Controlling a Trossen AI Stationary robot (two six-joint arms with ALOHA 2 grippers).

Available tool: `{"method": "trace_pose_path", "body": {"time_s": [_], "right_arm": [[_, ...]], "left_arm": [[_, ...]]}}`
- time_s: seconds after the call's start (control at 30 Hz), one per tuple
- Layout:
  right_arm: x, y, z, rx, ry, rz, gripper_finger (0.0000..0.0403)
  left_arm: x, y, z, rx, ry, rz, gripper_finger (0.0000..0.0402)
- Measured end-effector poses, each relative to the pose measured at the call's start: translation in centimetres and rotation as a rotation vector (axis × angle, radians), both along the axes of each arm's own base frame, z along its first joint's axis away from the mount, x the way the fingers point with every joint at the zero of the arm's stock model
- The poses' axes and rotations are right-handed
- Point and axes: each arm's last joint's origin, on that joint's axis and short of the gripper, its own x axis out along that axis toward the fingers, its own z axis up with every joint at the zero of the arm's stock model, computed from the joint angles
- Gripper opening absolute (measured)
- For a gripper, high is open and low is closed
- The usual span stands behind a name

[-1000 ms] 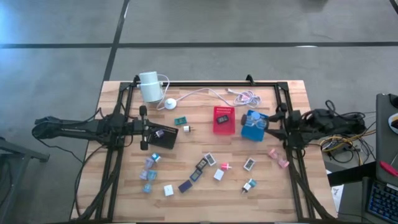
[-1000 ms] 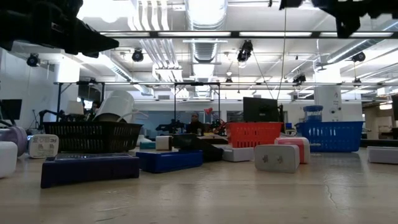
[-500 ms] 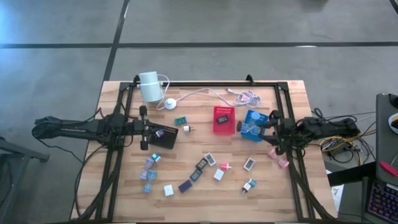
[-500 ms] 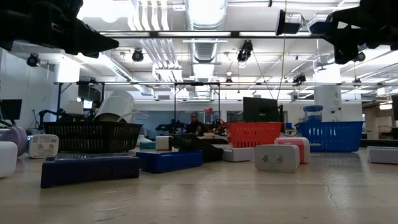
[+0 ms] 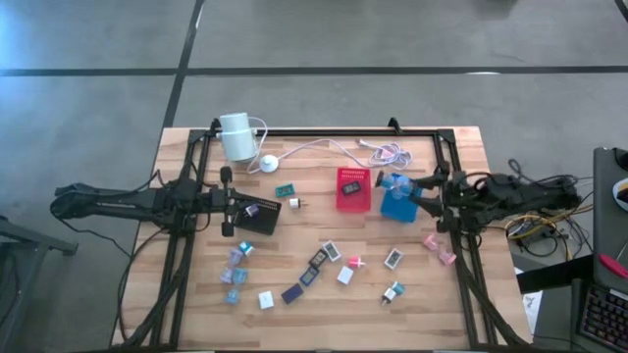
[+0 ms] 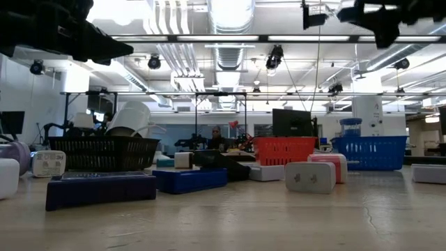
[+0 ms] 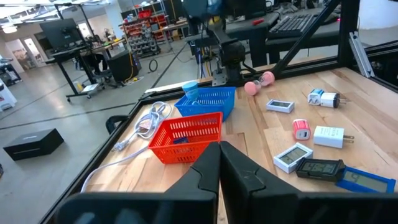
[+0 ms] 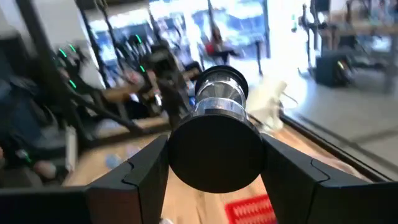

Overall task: Pick & Place Office items
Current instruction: Put the black hourglass into the blue bin

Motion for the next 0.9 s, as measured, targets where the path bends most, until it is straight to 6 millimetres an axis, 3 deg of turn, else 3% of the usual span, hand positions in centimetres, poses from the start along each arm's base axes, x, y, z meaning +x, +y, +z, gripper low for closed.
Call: {"method": "trace_pose_path", "body": {"time_s": [0.3,0.47,0.67,0.9], "right_arm": [[2.0,-0.1,9.3,0.097,0.554,-0.230,0.0206],[3.9,0.0,12.5,0.134,0.828,-0.337,0.0206],[7.5,0.1,13.1,0.188,1.049,-0.263,0.0206],[11.6,-0.7,10.6,0.212,1.262,-0.082,0.0206]], "left_arm": [[0.0,0.0,-0.1,0.000,0.007,0.000,0.0013],[0.0,0.0,-0.1,0.000,0.008,0.000,0.0012],[0.0,0.0,-0.1,0.000,0.008,0.000,0.0014],[0.0,0.0,-0.1,0.000,0.008,0.000,0.0016]]}}
